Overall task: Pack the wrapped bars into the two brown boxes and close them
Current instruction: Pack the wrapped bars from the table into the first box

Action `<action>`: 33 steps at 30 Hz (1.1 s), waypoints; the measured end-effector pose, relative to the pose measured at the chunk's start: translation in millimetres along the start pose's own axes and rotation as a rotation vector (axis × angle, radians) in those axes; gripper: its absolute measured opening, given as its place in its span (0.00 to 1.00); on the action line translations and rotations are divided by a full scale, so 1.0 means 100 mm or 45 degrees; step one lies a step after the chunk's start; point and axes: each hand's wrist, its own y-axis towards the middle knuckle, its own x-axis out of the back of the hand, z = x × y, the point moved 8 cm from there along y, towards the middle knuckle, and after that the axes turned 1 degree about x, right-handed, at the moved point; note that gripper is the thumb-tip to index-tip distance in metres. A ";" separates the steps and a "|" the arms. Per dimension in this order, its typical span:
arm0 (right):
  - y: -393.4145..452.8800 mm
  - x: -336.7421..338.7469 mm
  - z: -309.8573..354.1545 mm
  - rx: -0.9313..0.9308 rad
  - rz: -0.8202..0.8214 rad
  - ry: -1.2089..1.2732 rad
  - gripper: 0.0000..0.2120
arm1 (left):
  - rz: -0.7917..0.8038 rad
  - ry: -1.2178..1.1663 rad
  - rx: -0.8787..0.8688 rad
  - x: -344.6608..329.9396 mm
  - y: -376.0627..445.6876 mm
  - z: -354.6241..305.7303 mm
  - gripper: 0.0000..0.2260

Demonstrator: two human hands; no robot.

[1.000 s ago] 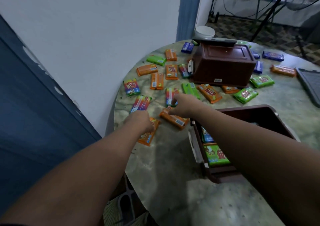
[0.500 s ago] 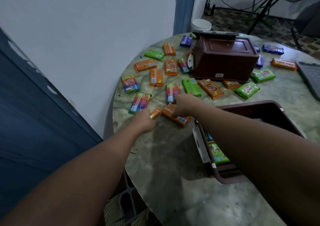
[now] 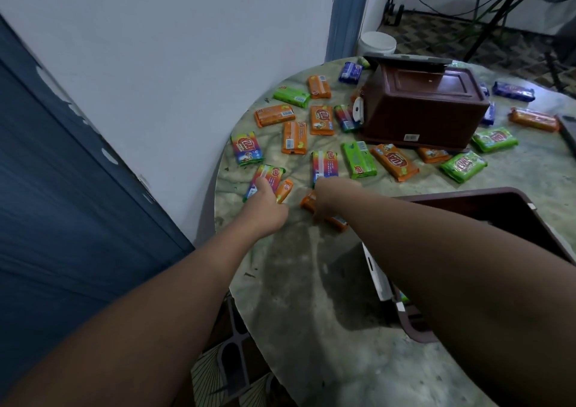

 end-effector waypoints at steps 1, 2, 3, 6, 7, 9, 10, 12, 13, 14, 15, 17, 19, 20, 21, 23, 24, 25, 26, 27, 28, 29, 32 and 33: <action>0.01 -0.04 0.00 -0.018 -0.012 0.007 0.36 | -0.006 0.001 -0.001 0.00 0.00 0.00 0.25; 0.03 -0.06 -0.01 -0.032 -0.033 0.031 0.34 | -0.013 0.007 -0.005 0.00 0.00 0.00 0.25; 0.05 -0.09 -0.01 -0.045 -0.047 0.058 0.33 | -0.015 0.008 -0.005 0.00 0.01 0.00 0.25; 0.07 -0.18 -0.03 -0.103 -0.002 0.128 0.36 | -0.026 -0.003 -0.003 0.02 0.01 0.00 0.26; 0.07 -0.21 -0.04 -0.130 0.023 0.162 0.38 | -0.041 -0.009 -0.002 0.04 0.02 0.00 0.25; 0.05 -0.24 -0.05 -0.145 0.034 0.221 0.41 | -0.070 -0.014 0.000 0.06 0.03 0.00 0.23; 0.04 -0.23 -0.05 -0.136 -0.002 0.241 0.42 | -0.082 -0.024 0.000 0.07 0.05 -0.01 0.23; -0.02 -0.13 -0.07 -0.120 -0.119 0.290 0.45 | -0.104 -0.051 -0.008 0.08 0.06 -0.04 0.24; -0.06 -0.05 -0.07 -0.112 -0.174 0.313 0.48 | -0.117 -0.065 -0.012 0.09 0.06 -0.07 0.25; -0.08 0.03 -0.07 -0.086 -0.216 0.323 0.51 | -0.127 -0.068 -0.009 0.11 0.05 -0.10 0.28; -0.11 0.12 -0.06 -0.052 -0.244 0.327 0.54 | -0.136 -0.066 -0.011 0.13 0.02 -0.14 0.30; -0.20 0.29 -0.07 0.025 -0.309 0.327 0.55 | -0.132 -0.033 -0.004 0.17 -0.02 -0.23 0.33; -0.34 0.45 -0.18 0.077 -0.397 0.321 0.54 | -0.129 -0.021 -0.007 0.18 -0.07 -0.36 0.35; -0.40 0.50 -0.25 0.089 -0.433 0.333 0.53 | -0.138 -0.016 -0.013 0.19 -0.10 -0.44 0.35; -0.46 0.56 -0.35 0.093 -0.472 0.348 0.51 | -0.155 -0.008 -0.032 0.19 -0.13 -0.53 0.35; -0.60 0.63 -0.57 0.085 -0.537 0.394 0.50 | -0.179 0.023 -0.070 0.16 -0.20 -0.73 0.34; -0.67 0.65 -0.71 0.083 -0.566 0.422 0.49 | -0.181 0.040 -0.085 0.12 -0.25 -0.84 0.34; -0.73 0.67 -0.82 0.085 -0.587 0.443 0.50 | -0.180 0.044 -0.097 0.08 -0.30 -0.95 0.35; -0.79 0.68 -0.95 0.090 -0.605 0.462 0.50 | -0.185 0.040 -0.107 0.03 -0.36 -1.05 0.36; -0.85 0.68 -1.07 0.095 -0.625 0.484 0.49 | -0.198 0.035 -0.125 -0.02 -0.42 -1.15 0.37; -0.92 0.68 -1.20 0.098 -0.653 0.500 0.48 | -0.210 0.043 -0.141 -0.09 -0.49 -1.26 0.37; -0.99 0.67 -1.33 0.102 -0.680 0.511 0.45 | -0.221 0.068 -0.157 -0.17 -0.55 -1.35 0.37; -1.13 0.58 -1.69 0.134 -0.710 0.546 0.44 | -0.237 0.126 -0.193 -0.44 -0.73 -1.60 0.39; -1.18 0.54 -1.79 0.152 -0.706 0.558 0.47 | -0.232 0.124 -0.204 -0.54 -0.79 -1.66 0.40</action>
